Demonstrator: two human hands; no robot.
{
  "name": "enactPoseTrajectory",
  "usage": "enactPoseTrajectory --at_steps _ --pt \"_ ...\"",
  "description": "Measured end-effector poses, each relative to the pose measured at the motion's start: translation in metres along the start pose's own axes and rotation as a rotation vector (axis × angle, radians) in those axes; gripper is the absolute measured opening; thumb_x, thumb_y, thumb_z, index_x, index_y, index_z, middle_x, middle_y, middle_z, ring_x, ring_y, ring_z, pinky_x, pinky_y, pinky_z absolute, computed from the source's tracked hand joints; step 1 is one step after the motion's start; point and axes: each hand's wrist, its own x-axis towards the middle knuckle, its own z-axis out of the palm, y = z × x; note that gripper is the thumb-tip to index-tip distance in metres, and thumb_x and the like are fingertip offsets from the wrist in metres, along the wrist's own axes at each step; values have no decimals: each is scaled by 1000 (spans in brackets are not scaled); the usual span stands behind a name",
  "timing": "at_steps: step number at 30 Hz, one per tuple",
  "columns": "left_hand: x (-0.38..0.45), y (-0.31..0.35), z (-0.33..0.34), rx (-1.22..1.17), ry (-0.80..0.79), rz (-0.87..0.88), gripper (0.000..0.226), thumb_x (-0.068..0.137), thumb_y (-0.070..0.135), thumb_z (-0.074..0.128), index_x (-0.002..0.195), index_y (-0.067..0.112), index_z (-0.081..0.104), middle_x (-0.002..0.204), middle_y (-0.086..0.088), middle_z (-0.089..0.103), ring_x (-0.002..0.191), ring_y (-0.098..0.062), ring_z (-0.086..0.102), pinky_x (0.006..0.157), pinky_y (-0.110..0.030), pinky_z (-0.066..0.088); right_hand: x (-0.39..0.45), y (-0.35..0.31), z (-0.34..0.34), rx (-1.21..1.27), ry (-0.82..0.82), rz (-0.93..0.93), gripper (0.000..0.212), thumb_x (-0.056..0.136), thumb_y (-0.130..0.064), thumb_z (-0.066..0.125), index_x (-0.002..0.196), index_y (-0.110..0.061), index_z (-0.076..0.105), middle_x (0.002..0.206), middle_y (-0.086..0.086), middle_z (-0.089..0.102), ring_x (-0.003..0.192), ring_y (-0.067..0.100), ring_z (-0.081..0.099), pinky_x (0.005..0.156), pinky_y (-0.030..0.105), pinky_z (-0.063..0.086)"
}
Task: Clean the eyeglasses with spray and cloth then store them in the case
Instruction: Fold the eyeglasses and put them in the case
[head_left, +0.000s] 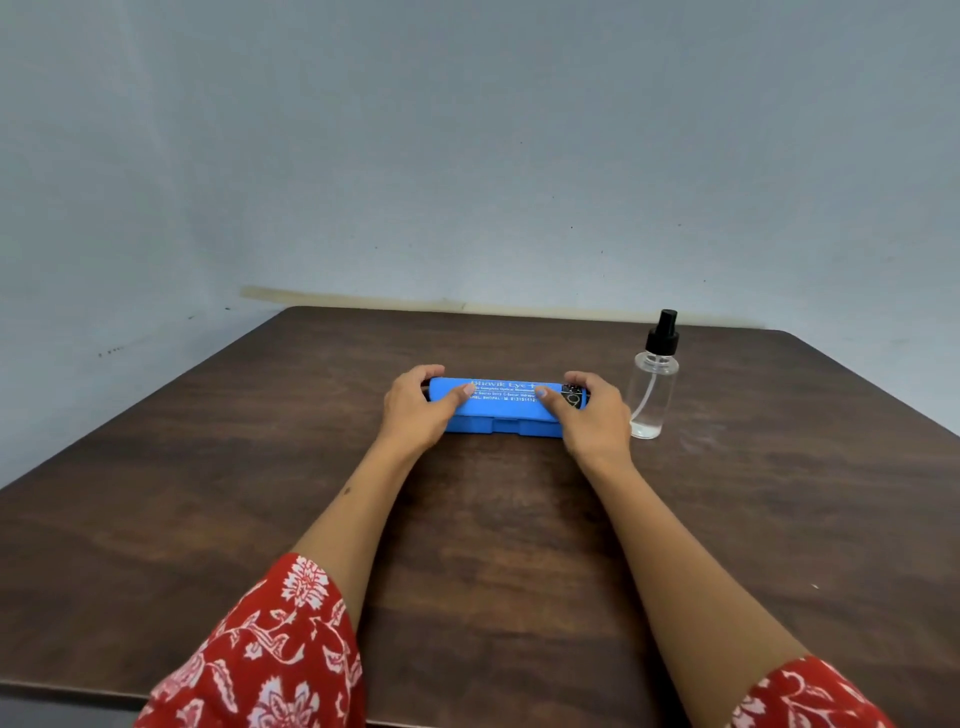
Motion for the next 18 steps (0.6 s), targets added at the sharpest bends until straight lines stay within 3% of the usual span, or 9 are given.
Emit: enactPoseTrajectory --at_steps 4,11,15,18 --pt "3 -3 -4 -4 -29 18 52 75 34 76 120 12 60 122 -5 59 107 -16 54 89 -27 45 0 0 -2 -17 -2 -18 51 81 -36 72 125 -12 58 124 5 59 116 20 51 94 31 40" --pt "0 -4 -3 37 -14 51 54 79 34 73 125 12 56 128 -6 56 117 -20 51 99 -34 45 -8 -1 2 -107 82 -106 49 84 -31 69 126 -12 56 125 4 57 117 20 51 92 30 40" --pt "-1 -4 -2 64 3 64 53 81 36 70 126 13 55 131 -6 54 120 -21 49 101 -36 43 -17 -14 0 -235 465 -480 31 80 -26 71 104 -10 62 107 8 58 100 26 53 81 30 35" --pt "-2 -5 -1 68 3 66 53 82 36 69 128 14 54 131 -5 54 120 -21 50 101 -36 43 -13 -19 -8 -183 778 -446 47 76 -31 67 117 -11 53 126 11 52 115 23 44 94 37 27"
